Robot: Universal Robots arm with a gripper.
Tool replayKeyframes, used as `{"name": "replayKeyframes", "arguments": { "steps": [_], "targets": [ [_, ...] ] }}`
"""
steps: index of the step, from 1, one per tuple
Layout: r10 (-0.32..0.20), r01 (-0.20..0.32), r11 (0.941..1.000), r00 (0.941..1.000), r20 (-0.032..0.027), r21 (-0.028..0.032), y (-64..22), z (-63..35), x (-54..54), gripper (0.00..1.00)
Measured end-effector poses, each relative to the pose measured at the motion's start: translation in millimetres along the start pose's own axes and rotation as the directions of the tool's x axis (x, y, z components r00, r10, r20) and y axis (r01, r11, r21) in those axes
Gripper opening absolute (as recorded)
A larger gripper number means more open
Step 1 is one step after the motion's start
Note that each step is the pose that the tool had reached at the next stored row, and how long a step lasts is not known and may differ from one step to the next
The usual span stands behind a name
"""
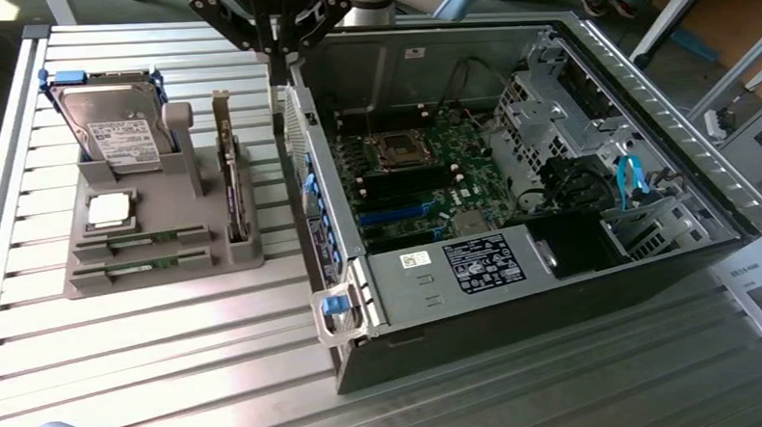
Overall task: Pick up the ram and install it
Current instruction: 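Reach for the ram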
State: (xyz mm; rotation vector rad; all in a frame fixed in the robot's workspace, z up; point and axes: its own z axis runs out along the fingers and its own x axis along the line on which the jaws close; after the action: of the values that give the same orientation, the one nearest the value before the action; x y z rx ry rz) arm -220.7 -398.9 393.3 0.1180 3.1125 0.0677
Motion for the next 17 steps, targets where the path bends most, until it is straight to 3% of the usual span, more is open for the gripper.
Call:
{"name": "replayKeyframes", "arguments": {
  "steps": [17],
  "targets": [
    [0.0,0.0,1.0,1.0,0.0,0.0,-2.3,-0.9,30.5,0.1]
  ]
}}
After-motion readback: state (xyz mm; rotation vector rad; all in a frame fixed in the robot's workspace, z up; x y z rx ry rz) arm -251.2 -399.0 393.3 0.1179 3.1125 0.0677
